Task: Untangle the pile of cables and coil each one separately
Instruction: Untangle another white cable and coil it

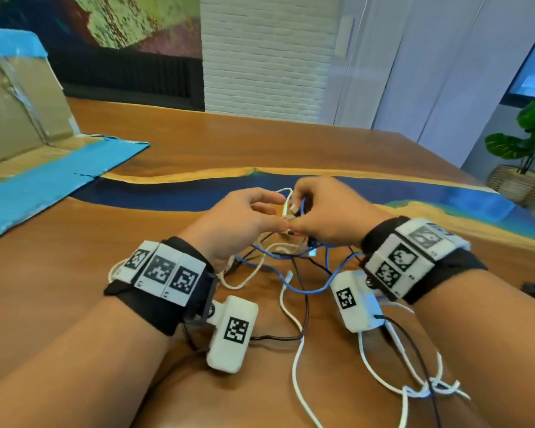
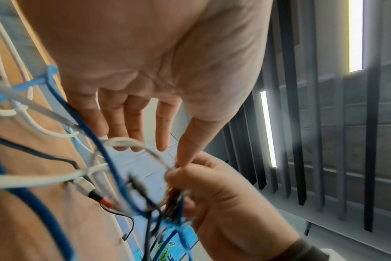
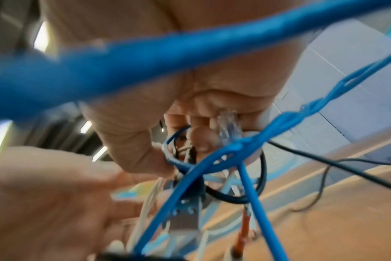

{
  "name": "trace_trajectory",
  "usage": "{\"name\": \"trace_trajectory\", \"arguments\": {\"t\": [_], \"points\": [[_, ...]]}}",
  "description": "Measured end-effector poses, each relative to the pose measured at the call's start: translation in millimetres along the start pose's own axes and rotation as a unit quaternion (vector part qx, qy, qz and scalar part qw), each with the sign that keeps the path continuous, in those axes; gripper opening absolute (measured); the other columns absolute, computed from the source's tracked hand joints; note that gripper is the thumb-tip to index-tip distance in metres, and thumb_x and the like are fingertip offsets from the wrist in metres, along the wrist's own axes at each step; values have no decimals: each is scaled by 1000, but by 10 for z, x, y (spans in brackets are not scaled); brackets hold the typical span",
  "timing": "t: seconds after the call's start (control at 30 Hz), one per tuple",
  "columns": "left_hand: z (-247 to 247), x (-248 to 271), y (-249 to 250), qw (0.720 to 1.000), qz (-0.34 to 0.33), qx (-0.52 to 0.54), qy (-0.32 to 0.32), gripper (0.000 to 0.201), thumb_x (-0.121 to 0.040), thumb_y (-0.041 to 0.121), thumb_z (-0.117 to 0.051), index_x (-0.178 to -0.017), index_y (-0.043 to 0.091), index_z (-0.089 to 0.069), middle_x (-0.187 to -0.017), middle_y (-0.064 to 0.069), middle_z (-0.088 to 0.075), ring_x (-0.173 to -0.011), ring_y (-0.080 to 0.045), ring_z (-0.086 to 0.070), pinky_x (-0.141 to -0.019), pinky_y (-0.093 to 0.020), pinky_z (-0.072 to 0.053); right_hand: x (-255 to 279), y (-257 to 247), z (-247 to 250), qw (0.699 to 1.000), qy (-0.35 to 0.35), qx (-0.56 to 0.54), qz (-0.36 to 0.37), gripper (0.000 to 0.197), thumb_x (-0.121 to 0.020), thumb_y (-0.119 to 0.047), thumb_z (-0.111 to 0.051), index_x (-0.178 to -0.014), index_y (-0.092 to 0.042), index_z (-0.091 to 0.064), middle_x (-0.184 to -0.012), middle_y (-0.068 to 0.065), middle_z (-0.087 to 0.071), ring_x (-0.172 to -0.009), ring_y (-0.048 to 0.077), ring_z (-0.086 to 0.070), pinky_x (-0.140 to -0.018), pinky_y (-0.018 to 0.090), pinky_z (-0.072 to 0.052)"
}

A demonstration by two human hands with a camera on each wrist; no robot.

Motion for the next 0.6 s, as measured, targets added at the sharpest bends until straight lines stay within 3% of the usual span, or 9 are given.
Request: {"name": "trace_trajectory", "arguments": {"t": [0.07,0.13,0.2,0.27,0.37,0.47,0.53,0.6], "points": [[5,17,43,1000,-12,-25,-2,12,-92,26,-74,-104,25,-76,-82,6,-68,-72,-11,-60,-65,-26,-41,48,-37,188,992,64,-105,17,20,-77,-18,-81,-81,-20,-61,-70,-5,-62,-59,10,-56,-55,27,-45],[31,8,69,999,-29,-19,9,21,-98,31,-65,-92,17,-79,-66,3,-57,-62,-14,-49,-61,-28,-37,101,-63,276,976,107,-186,41,19,-77,-6,-78,-84,-18,-65,-71,-3,-68,-58,10,-62,-60,32,-56],[118,-18,76,997,-31,44,58,28,-102,29,-59,-92,9,-76,-63,1,-50,-62,-16,-45,-60,-30,-36,123,27,303,962,140,-232,25,27,-76,3,-71,-93,-18,-69,-80,4,-76,-69,16,-74,-71,41,-63],[278,-12,104,979,-35,155,131,25,-105,23,-53,-93,10,-72,-62,2,-49,-61,-15,-48,-60,-30,-40,113,230,283,955,145,-256,-23,36,-77,5,-67,-103,-21,-70,-83,8,-77,-72,23,-76,-77,49,-63],[511,8,156,944,-64,253,202,22,-106,25,-51,-103,17,-72,-65,3,-54,-64,-12,-54,-63,-31,-47,108,534,195,976,98,-172,-95,42,-81,-17,-79,-120,-29,-66,-80,-1,-76,-73,15,-71,-86,43,-59],[557,16,188,943,-86,260,187,22,-103,30,-57,-110,18,-75,-71,2,-54,-73,-15,-55,-66,-32,-50,157,656,205,983,94,-56,-145,50,-78,-42,-84,-124,-37,-66,-94,-8,-69,-90,15,-64,-81,30,-46],[487,18,206,955,-87,231,165,26,-103,32,-58,-111,15,-75,-70,1,-55,-75,-17,-57,-68,-33,-50,180,573,287,979,147,-61,-126,38,-83,-47,-79,-117,-36,-69,-84,-6,-67,-81,13,-62,-73,28,-42],[360,27,230,967,-90,201,126,27,-103,30,-59,-110,9,-75,-67,1,-55,-70,-17,-56,-67,-32,-50,186,411,290,967,184,-166,-67,32,-87,-50,-73,-114,-34,-72,-76,-1,-68,-66,11,-60,-66,31,-48]]}}
Point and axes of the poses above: each hand's wrist, its own x-axis away from the middle knuckle, its own z-axis out of the back of the hand, y = z × x, the point moved 7 cm from there along -x, towards the middle knuckle
